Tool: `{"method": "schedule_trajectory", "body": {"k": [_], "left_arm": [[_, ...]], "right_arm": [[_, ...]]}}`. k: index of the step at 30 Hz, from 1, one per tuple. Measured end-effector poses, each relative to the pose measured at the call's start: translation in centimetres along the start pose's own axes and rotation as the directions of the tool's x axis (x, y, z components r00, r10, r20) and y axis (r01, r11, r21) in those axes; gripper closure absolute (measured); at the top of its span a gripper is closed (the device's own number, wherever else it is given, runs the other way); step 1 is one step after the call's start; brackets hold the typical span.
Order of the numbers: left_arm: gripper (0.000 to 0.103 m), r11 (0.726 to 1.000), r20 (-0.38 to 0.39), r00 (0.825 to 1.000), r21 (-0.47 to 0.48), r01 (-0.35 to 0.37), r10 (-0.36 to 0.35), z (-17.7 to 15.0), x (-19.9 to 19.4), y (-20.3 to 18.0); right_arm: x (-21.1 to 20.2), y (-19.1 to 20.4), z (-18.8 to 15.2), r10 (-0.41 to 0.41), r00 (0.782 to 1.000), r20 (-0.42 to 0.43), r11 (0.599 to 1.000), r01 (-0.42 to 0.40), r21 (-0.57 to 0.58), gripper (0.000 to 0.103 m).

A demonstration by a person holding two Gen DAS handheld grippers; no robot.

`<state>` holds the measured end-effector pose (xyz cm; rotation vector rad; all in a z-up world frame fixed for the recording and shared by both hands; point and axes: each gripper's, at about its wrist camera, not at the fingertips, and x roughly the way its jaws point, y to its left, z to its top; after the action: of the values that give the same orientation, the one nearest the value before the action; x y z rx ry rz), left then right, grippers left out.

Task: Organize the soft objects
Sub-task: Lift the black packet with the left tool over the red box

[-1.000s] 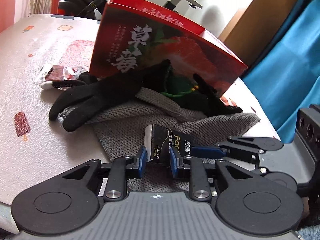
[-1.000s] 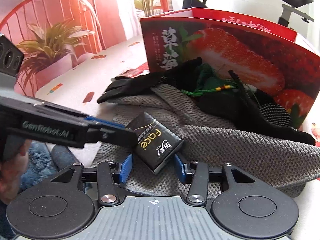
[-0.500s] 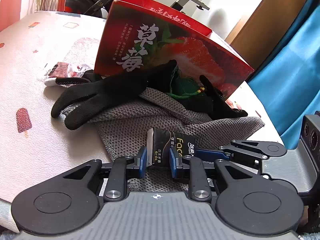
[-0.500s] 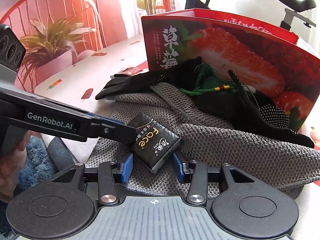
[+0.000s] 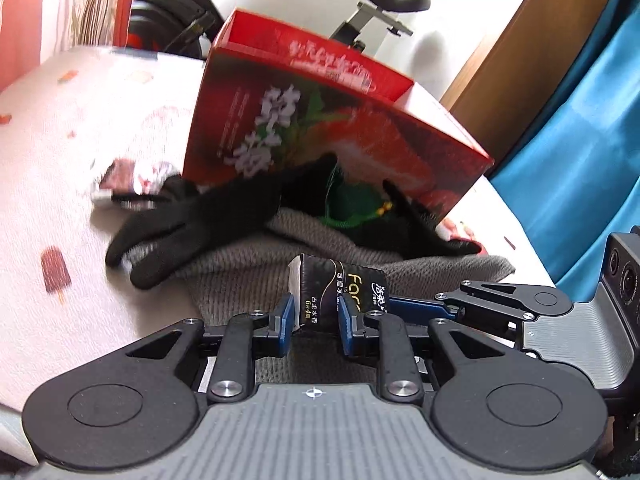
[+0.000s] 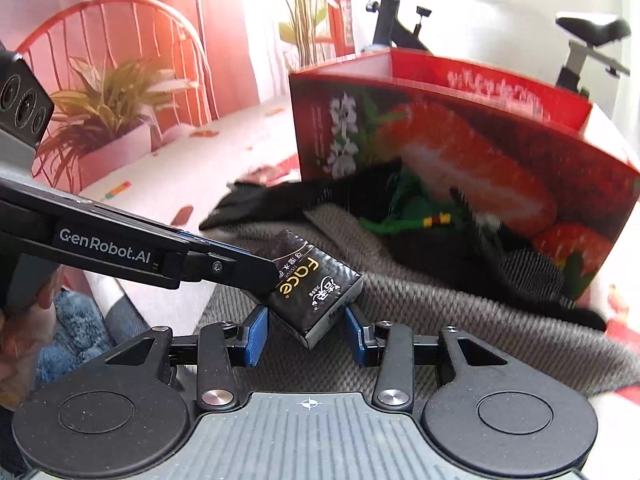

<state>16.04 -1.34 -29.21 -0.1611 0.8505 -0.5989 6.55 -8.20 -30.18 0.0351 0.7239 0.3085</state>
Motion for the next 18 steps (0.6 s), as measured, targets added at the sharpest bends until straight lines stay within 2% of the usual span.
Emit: {"method": "schedule_trajectory", "body": {"k": [11, 14, 18], "left_arm": [[0.078, 0.997, 0.147, 0.989, 0.074, -0.024, 0.013, 7.7, -3.4, -2.4], [0.078, 0.997, 0.162, 0.987, 0.077, -0.025, 0.013, 9.7, -3.3, -2.8], [0.078, 0.998, 0.148, 0.989, 0.069, -0.003, -0.008, 12.6, -1.5, -2.8]], "right_arm": [[-3.2, -1.5, 7.9, -0.004, 0.988, 0.153, 0.991, 0.025, -0.132, 0.065], [-3.2, -3.0, 10.4, 0.009, 0.986, 0.165, 0.992, 0.011, -0.123, 0.065], [-2.6, -5.0, 12.9, -0.013, 0.987, 0.162, 0.990, 0.035, -0.134, 0.065]]}}
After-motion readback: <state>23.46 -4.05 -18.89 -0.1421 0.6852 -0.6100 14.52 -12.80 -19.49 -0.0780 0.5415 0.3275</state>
